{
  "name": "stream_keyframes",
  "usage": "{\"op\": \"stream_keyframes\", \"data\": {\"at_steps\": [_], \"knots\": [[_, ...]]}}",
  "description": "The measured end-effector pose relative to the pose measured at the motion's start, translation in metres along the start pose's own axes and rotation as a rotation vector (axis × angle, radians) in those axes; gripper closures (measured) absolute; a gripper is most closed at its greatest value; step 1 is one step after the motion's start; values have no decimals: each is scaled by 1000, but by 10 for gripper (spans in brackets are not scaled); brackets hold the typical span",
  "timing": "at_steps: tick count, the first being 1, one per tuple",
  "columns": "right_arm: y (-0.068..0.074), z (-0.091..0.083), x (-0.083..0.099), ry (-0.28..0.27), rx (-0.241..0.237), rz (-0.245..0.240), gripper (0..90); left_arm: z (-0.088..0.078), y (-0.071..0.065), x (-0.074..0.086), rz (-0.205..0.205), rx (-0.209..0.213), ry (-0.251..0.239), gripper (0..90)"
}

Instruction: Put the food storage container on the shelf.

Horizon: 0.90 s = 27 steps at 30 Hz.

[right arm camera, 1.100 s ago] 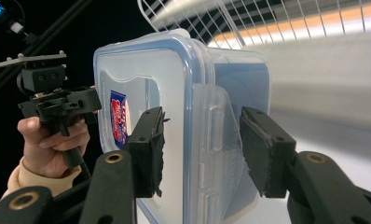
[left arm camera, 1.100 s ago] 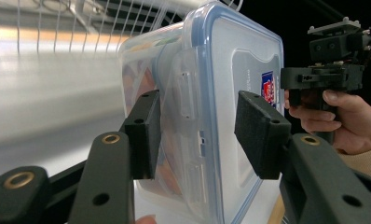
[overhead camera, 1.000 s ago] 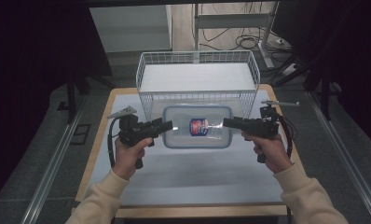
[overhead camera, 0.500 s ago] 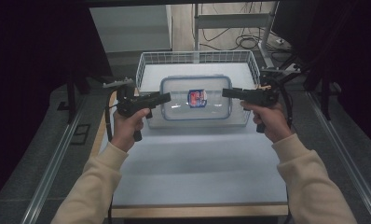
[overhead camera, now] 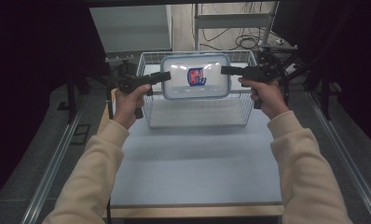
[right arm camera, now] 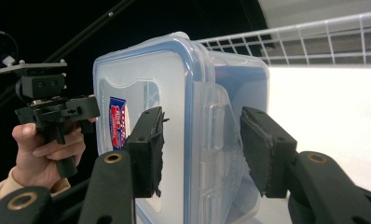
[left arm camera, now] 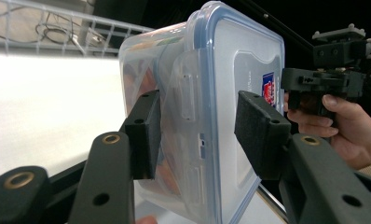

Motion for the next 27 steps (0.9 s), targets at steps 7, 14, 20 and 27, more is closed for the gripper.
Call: {"op": "stream_keyframes", "data": {"at_steps": [7, 14, 20, 27], "knots": [[-12, 13, -19, -3, 9, 32, 510, 14, 23, -20, -47, -4, -24, 524], [-24, 26, -31, 4, 25, 63, 511, 27, 41, -22, -102, -9, -17, 524], [-37, 33, -36, -9, 47, 93, 515, 37, 48, -15, -143, 0, 6, 518], [-48, 41, -38, -18, 97, 144, 489, 45, 58, -14, -201, -53, 4, 485]]}}
Point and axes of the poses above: each handheld gripper's, and its own axes: z roughly forward along the jaws, x roughly out of its underside, y roughly to its left, the point moved 7 cm from there along z, roughly forward along the jaws, and after that the axes turned 10 degrees about z, right-handed, at the moved point
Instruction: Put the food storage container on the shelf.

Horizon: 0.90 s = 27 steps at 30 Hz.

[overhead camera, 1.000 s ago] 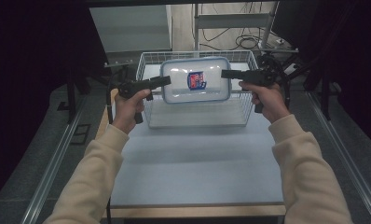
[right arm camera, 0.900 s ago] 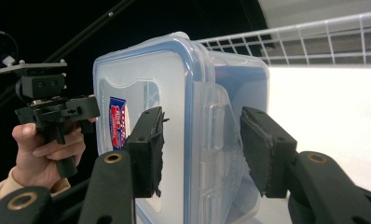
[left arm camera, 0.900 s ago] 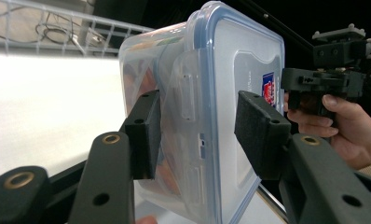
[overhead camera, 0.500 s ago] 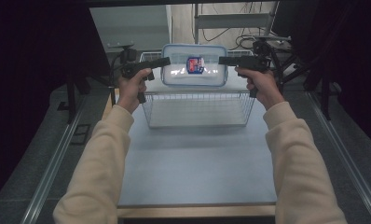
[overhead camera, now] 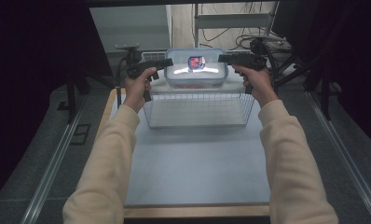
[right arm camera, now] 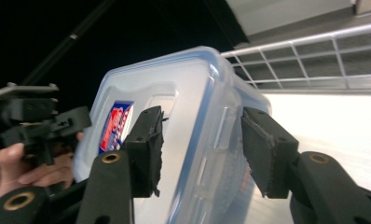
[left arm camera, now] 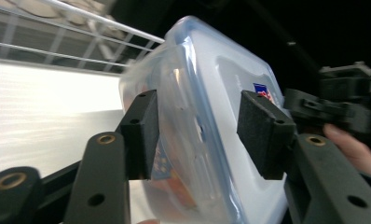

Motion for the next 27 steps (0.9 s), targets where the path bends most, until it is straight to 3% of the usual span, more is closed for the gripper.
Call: {"op": "stream_keyframes", "data": {"at_steps": [1, 2, 4, 6, 8, 11, 14, 18, 22, 27], "knots": [[0, 0, 0, 0, 0, 0, 489, 1, 1, 1, 7, -21, 9, 485], [-5, 2, 0, -12, 65, -22, 536, 3, 2, 2, 15, -33, 22, 463], [-6, 5, 1, -25, 89, -23, 506, 6, 4, 3, 9, -40, 30, 417], [-6, 6, 1, -39, 102, -25, 475, 7, 4, 2, -9, -37, 20, 386], [-4, 4, 1, -108, 123, -41, 424, 7, 1, 2, 3, -34, 13, 354], [0, 0, 3, -142, 114, -56, 382, 5, -2, 1, 6, -33, 3, 309], [8, -12, 8, -177, 121, -125, 363, -3, -7, -4, 45, -59, -33, 289], [12, -23, 11, -179, 104, -142, 356, -16, -15, -6, 91, -67, -49, 267], [12, -43, 22, -159, 103, -189, 348, -36, -27, 5, 180, -73, -49, 264], [8, -55, 35, -134, 120, -238, 339, -50, -34, 20, 216, -64, -42, 264]]}}
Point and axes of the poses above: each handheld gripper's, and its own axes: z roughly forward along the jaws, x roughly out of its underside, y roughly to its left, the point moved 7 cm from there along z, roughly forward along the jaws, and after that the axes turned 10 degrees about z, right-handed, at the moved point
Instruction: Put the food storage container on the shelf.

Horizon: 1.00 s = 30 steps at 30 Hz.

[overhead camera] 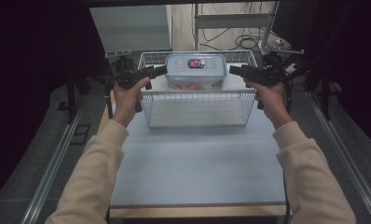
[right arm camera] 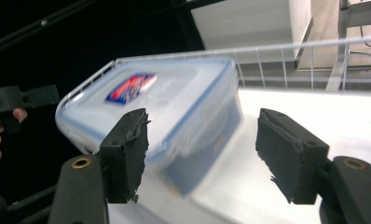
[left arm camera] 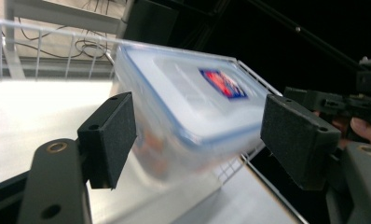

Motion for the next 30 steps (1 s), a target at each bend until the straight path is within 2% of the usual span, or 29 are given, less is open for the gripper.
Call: {"op": "stream_keyframes", "data": {"at_steps": [1, 2, 5, 10, 12, 14, 16, 18, 20, 22, 23, 24, 25, 26, 28, 29, 30], "knots": [[0, -6, 9, 17, -3, -24, 332, -4, -3, 4, 14, 5, 9, 263], [0, -6, 9, 17, -3, -24, 332, -8, -6, 9, 23, 10, 17, 263], [1, -14, 23, 31, -17, -56, 325, -18, -13, 26, 70, 8, 53, 261], [1, -27, 44, 41, -51, -63, 322, -30, -24, 56, 89, 34, 86, 262], [0, -32, 53, 45, -62, -73, 322, -35, -29, 70, 113, 38, 99, 263], [-1, -39, 64, 50, -42, -117, 321, -40, -35, 85, 130, 29, 116, 262], [-2, -44, 75, 55, -39, -140, 318, -43, -41, 100, 144, 41, 133, 263], [-2, -50, 88, 68, -59, -126, 313, -46, -45, 115, 137, 59, 145, 263], [-3, -55, 103, 83, -71, -133, 313, -48, -47, 129, 135, 63, 160, 262], [-5, -60, 118, 100, -83, -136, 313, -50, -49, 142, 153, 53, 173, 263], [-7, -65, 132, 116, -95, -134, 311, -51, -52, 154, 156, 55, 190, 263], [-7, -65, 132, 116, -95, -134, 311, -51, -52, 154, 156, 55, 190, 263], [-10, -68, 147, 136, -101, -131, 311, -51, -53, 159, 162, 49, 194, 266], [-10, -68, 147, 136, -101, -131, 311, -51, -55, 165, 172, 44, 195, 266], [-13, -70, 161, 164, -100, -128, 309, -51, -59, 176, 199, 37, 210, 271], [-17, -71, 176, 189, -90, -140, 309, -51, -61, 182, 206, 33, 216, 271], [-17, -71, 176, 189, -90, -140, 306, -51, -62, 188, 204, 37, 224, 271]]}}
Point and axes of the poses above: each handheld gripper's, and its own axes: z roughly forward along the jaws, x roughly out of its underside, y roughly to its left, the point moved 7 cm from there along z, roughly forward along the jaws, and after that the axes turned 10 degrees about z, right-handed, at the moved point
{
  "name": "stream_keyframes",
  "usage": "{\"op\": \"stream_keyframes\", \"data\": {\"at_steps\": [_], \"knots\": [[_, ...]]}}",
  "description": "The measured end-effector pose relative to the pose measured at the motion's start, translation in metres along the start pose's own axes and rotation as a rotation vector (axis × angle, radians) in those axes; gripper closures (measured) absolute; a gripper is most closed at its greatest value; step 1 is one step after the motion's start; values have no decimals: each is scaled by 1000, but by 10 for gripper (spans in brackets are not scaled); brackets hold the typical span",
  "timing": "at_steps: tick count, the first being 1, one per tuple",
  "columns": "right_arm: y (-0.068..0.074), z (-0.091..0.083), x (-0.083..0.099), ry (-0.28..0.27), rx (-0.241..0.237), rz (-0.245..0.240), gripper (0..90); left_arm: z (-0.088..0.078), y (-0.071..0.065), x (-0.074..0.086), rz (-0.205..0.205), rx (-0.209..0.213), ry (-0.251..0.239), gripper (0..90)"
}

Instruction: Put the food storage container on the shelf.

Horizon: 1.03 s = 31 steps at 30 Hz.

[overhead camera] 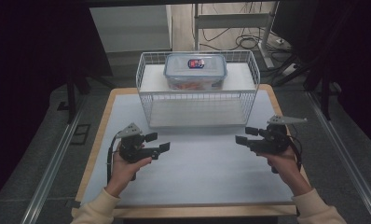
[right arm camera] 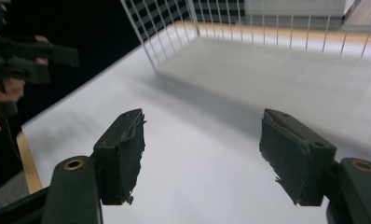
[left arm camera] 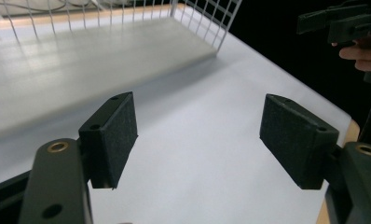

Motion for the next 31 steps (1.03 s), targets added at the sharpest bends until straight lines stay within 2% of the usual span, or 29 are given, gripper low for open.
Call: {"op": "stream_keyframes", "data": {"at_steps": [2, 5, 7, 8, 9, 11, 14, 15, 17, 26, 31], "knots": [[-2, 3, 18, 40, 18, -21, 303, 5, -5, 12, -8, 21, 31, 270], [-3, 7, 34, 68, 30, -34, 301, 9, -8, 26, -16, 25, 65, 270], [-8, 12, 53, 95, 36, -15, 301, 12, -10, 42, -34, 24, 88, 271], [-8, 12, 53, 95, 36, -15, 301, 12, -10, 42, -34, 24, 88, 272], [-11, 15, 61, 108, 39, 2, 301, 14, -10, 48, -37, 13, 97, 272], [-17, 22, 78, 141, 54, 16, 301, 21, -11, 61, -44, 15, 138, 275], [-22, 29, 95, 192, 85, 4, 297, 26, -14, 67, -22, 10, 165, 274], [-21, 30, 95, 185, 90, -9, 297, 27, -16, 67, -4, 7, 166, 274], [-19, 29, 93, 172, 88, -17, 297, 28, -16, 68, 0, 4, 171, 274], [-21, 29, 94, 165, 105, -25, 295, 28, -14, 73, 3, -11, 180, 274], [-24, 29, 93, 148, 126, -36, 255, 29, -12, 74, 5, -19, 185, 272]]}}
Point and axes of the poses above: each handheld gripper's, and its own axes: z roughly forward along the jaws, x roughly out of its underside, y roughly to its left, the point moved 7 cm from there along z, roughly forward along the jaws, and after that the axes turned 10 degrees about z, right-handed, at the moved point
